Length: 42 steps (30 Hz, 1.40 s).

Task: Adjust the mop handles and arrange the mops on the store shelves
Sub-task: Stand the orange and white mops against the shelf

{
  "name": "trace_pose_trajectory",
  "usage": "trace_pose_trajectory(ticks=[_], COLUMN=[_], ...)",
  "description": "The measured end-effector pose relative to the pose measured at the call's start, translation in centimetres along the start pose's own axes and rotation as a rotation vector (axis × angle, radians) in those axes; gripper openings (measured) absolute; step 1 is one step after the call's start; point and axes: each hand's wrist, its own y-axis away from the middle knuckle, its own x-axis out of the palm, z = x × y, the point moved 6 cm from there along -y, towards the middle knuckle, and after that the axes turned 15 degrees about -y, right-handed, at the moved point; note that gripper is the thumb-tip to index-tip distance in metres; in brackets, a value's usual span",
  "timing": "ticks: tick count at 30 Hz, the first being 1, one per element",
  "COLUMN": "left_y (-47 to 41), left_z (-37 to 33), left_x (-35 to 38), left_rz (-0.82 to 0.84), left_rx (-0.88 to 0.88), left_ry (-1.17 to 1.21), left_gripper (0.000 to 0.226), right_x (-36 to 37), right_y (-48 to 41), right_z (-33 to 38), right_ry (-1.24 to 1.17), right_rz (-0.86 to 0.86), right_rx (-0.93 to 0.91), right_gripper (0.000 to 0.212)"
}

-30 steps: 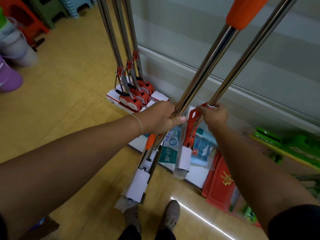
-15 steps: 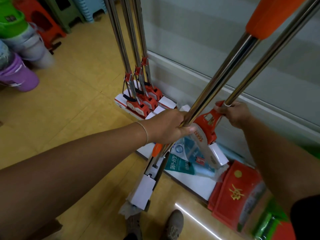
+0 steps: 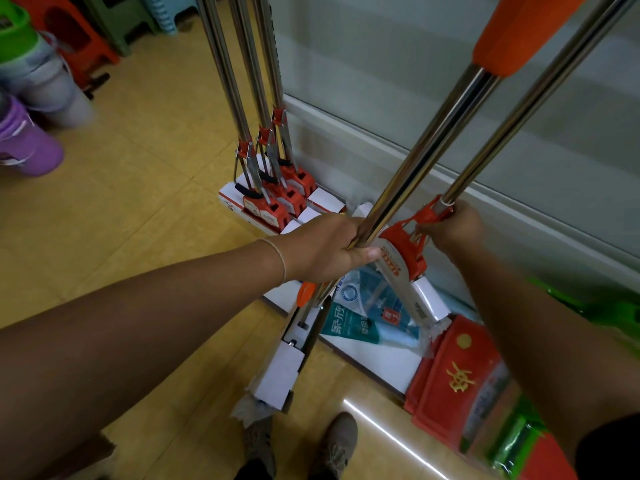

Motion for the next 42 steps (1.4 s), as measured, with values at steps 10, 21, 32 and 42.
trace_pose_trajectory(ticks=[10, 21, 32, 42], left_y=[-0.3, -1.4, -2.4, -2.7], left_z=[-0.5, 0.2, -0.6, -0.8], left_x=[0.0, 0.3, 0.8, 1.2], left_rz=[0.005, 0.013, 0.004, -0.025], left_rx=[0.019, 0.021, 0.041, 0.055], left_ry=[0.008, 0.015, 0.096, 0.107], left_gripper=[0.029, 0.033, 0.031, 0.031], right_x=[0.3, -1.7, -1.6, -2.4], right_y=[-0.4, -2.5, -3.4, -3.5], right_z=[0.4, 1.4, 1.3, -0.6], right_ry=[0.080, 0.117, 0.184, 0.133], right_rz=[0.043, 0.047, 0.073, -0.056], right_rx=[-0.084, -0.108, -0.130, -0.026], right_gripper=[0.052, 0.055, 0.046, 0.034])
